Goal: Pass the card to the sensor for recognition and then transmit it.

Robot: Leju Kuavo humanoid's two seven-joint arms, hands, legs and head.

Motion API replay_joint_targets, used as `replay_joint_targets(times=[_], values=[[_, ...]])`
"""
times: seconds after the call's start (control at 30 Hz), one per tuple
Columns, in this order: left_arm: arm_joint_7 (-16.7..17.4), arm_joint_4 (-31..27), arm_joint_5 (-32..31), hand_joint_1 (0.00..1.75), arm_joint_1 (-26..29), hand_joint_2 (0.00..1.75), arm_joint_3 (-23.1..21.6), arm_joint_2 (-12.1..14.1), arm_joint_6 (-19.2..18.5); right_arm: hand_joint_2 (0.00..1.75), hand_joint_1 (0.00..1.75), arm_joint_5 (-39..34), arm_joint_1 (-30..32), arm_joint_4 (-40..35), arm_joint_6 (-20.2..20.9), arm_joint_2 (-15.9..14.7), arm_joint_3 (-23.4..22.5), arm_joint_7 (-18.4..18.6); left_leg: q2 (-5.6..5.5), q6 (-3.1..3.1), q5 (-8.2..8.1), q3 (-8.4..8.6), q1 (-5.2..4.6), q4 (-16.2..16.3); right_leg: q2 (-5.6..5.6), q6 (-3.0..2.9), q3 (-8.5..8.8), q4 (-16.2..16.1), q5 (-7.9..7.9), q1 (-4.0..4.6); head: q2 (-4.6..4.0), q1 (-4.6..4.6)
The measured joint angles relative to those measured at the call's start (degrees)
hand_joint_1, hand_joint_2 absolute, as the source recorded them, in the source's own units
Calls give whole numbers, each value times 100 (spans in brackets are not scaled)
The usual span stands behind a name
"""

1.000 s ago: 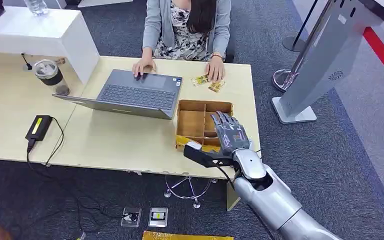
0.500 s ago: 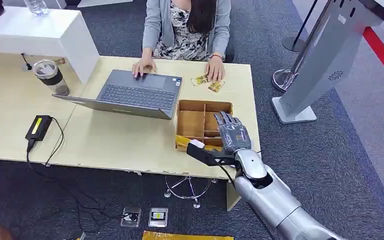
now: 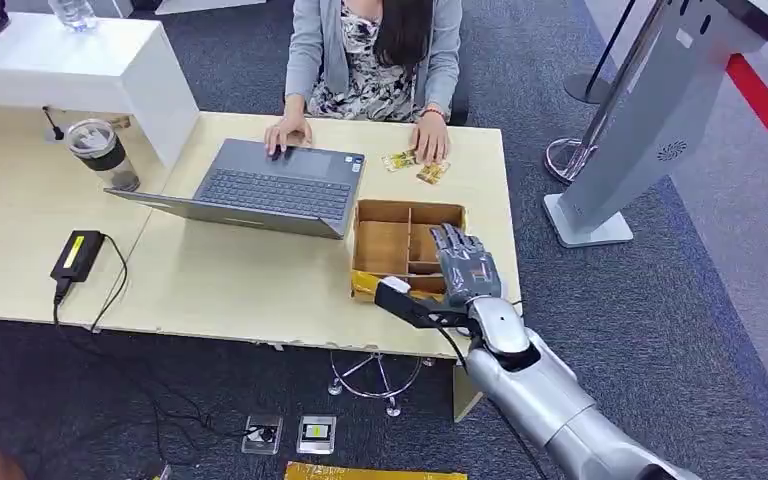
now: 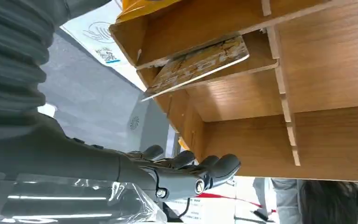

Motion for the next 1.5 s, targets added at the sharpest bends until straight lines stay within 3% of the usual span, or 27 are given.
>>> replay_joint_targets(times=[0.77, 1.23, 1.5], values=[[0, 0, -35, 0, 1, 0, 0, 4, -4, 175, 0, -92, -47, 170, -273, 0, 31, -225, 0, 0, 0, 0, 0, 0, 0, 0, 0, 0, 0, 0, 0, 0], [0, 0, -96, 0, 4, 0, 0, 4, 37, 175, 0, -173, -46, 650, -891, 94, 35, -513, 0, 0, 0, 0, 0, 0, 1, 0, -1, 0, 0, 0, 0, 0], [0, 0, -98, 0, 5, 0, 0, 4, 48, 175, 0, -192, -46, 929, -1023, 201, 70, -610, 0, 0, 0, 0, 0, 0, 1, 0, 0, 0, 0, 0, 0, 0]])
